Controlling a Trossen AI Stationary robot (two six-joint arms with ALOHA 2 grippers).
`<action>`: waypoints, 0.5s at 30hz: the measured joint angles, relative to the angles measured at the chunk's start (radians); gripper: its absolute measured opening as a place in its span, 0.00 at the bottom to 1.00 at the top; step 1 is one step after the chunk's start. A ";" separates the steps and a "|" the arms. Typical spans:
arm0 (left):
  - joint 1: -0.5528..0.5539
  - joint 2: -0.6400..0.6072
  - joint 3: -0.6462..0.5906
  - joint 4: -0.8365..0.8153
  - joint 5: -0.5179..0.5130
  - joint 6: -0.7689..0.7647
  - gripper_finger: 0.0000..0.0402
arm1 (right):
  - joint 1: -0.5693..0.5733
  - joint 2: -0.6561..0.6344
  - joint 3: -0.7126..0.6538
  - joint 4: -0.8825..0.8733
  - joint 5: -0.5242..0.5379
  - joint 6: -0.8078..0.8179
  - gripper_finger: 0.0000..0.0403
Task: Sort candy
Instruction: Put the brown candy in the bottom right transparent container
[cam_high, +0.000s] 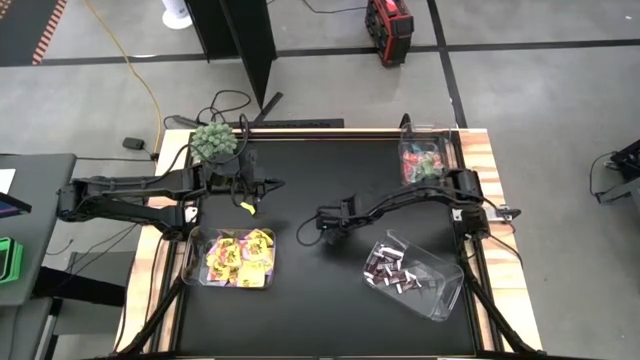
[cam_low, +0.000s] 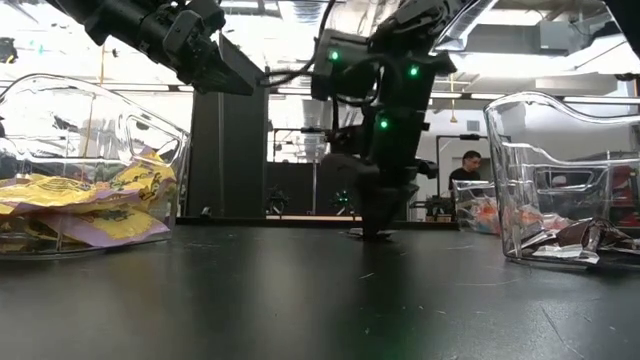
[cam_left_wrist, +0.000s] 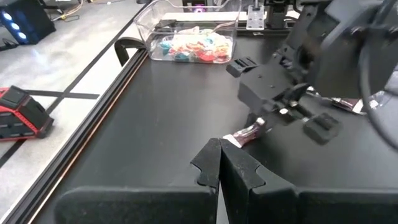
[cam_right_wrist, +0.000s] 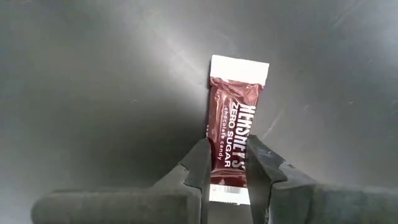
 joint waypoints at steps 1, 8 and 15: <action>0.000 0.000 0.000 -0.001 0.000 0.000 0.00 | 0.001 -0.004 0.000 0.001 -0.002 -0.007 0.20; 0.000 0.000 0.000 -0.005 0.000 0.000 0.00 | 0.003 -0.049 0.000 0.007 0.025 -0.057 0.18; 0.000 0.000 0.000 -0.004 0.000 0.000 0.00 | 0.010 -0.119 0.001 0.000 0.038 -0.090 0.15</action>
